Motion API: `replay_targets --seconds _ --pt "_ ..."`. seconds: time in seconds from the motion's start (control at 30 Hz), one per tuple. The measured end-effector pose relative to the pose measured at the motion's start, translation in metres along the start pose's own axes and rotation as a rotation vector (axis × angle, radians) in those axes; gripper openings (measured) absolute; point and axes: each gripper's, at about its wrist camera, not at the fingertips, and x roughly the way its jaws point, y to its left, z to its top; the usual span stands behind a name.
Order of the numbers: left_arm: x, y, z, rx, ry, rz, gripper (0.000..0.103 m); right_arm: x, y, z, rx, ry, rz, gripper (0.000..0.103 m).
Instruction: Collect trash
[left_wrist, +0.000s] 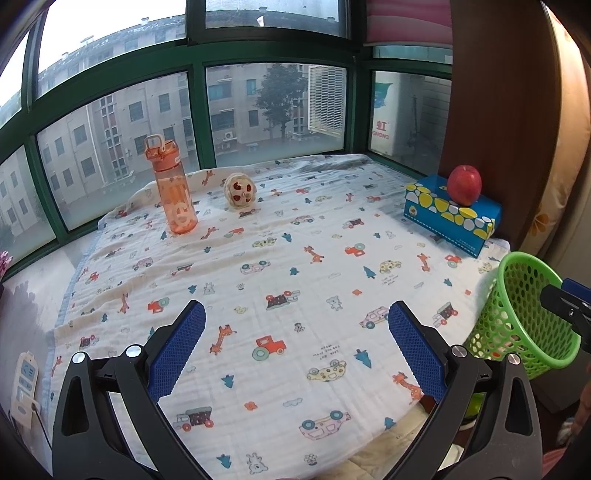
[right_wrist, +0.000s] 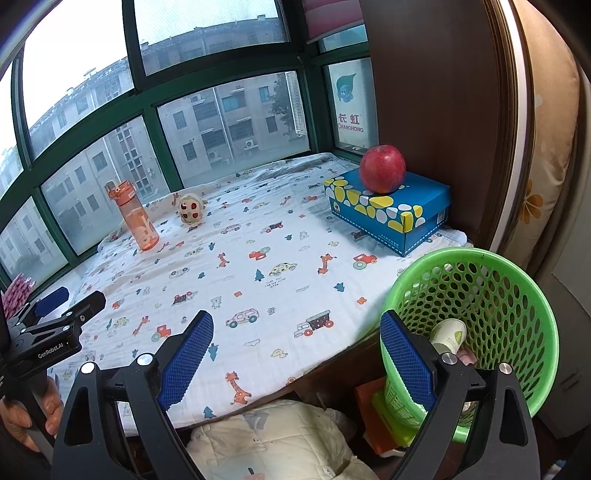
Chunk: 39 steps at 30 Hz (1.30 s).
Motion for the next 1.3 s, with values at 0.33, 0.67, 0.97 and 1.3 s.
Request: replay_targets --seconds 0.33,0.67,0.97,1.3 --pt "-0.0002 0.0005 -0.0001 -0.002 0.000 -0.002 0.098 0.0013 0.0028 -0.0025 -0.001 0.005 0.003 0.089" --pt "0.0006 0.0007 -0.0021 -0.015 0.005 0.006 0.098 0.0030 0.0044 -0.0054 -0.002 0.011 0.010 0.089" --pt "0.0008 0.0008 -0.0017 -0.014 0.006 0.004 0.098 0.0043 0.0045 -0.0057 0.000 0.012 0.013 0.089" --pt "0.0018 0.0006 -0.0037 -0.017 0.008 0.010 0.098 0.0047 0.0041 -0.0056 0.000 0.013 0.013 0.089"
